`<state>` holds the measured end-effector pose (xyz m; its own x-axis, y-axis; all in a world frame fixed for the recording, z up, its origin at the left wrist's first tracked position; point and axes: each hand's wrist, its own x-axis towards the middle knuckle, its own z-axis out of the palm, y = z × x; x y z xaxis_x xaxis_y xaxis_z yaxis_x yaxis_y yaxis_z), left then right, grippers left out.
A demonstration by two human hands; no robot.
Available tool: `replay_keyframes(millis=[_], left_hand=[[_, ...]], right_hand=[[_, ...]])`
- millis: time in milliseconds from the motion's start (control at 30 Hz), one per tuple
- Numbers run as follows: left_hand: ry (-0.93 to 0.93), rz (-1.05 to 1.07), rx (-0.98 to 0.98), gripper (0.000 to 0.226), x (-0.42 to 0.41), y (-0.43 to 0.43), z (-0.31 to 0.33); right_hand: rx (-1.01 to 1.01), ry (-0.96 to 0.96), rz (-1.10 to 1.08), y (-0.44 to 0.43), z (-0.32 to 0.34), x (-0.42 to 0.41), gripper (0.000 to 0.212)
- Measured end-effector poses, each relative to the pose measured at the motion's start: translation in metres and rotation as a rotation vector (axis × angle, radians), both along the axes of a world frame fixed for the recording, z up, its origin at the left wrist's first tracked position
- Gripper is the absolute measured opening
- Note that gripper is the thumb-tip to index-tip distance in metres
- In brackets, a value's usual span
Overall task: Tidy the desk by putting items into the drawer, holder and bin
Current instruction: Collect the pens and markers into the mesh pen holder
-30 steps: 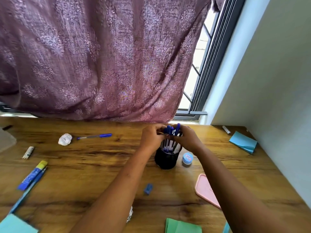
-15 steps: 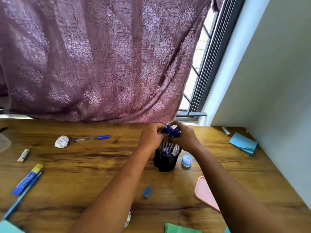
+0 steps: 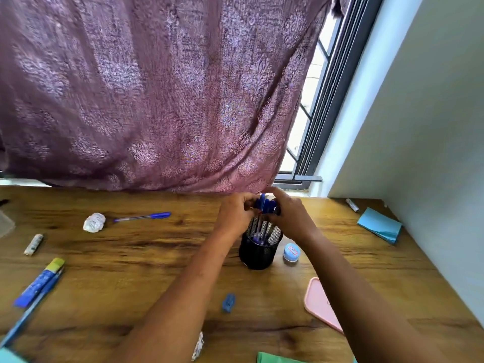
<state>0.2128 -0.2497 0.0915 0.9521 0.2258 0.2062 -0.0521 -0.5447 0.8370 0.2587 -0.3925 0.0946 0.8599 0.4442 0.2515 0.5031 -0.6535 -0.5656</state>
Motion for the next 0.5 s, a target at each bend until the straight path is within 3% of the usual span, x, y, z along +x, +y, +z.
replay_keyframes(millis=[500], left_hand=[[-0.002,0.061,0.067,0.036,-0.0045,-0.0056,0.0013]], right_hand=[[0.056,-0.022,-0.002,-0.0023,-0.0039,-0.0032,0.063]])
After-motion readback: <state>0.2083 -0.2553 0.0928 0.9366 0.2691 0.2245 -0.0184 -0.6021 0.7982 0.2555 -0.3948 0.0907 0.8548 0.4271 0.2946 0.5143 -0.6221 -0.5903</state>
